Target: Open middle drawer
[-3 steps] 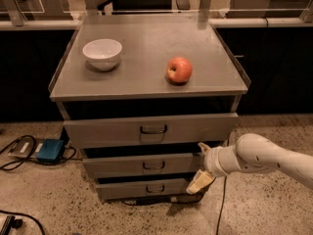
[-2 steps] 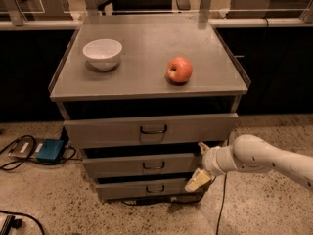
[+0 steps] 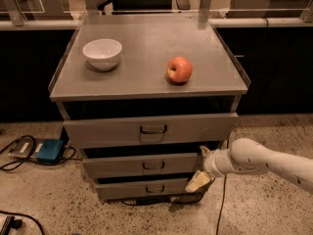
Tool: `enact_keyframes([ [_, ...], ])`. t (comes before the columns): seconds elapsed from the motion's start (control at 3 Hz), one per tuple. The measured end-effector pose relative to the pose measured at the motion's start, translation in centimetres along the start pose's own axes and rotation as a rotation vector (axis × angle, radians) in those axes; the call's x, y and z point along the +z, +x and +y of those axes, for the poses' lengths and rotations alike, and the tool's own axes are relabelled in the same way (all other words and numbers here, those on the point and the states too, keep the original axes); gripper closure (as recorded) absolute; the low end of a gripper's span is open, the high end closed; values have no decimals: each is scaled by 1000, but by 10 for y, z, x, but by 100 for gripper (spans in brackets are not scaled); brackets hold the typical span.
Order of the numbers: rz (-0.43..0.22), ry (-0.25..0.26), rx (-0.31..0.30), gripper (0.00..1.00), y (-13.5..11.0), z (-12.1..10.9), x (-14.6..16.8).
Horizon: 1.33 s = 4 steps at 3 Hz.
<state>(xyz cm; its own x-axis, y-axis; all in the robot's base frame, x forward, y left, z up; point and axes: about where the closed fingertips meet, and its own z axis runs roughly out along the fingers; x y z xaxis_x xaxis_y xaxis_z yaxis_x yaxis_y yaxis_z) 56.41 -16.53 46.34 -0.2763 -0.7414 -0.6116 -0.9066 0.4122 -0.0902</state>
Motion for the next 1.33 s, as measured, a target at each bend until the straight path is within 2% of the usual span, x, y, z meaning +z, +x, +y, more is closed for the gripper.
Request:
enact_keyframes([
  [1.0, 6, -10, -44, 0, -6, -28, 54],
  [1.33, 6, -11, -44, 19, -6, -28, 55],
])
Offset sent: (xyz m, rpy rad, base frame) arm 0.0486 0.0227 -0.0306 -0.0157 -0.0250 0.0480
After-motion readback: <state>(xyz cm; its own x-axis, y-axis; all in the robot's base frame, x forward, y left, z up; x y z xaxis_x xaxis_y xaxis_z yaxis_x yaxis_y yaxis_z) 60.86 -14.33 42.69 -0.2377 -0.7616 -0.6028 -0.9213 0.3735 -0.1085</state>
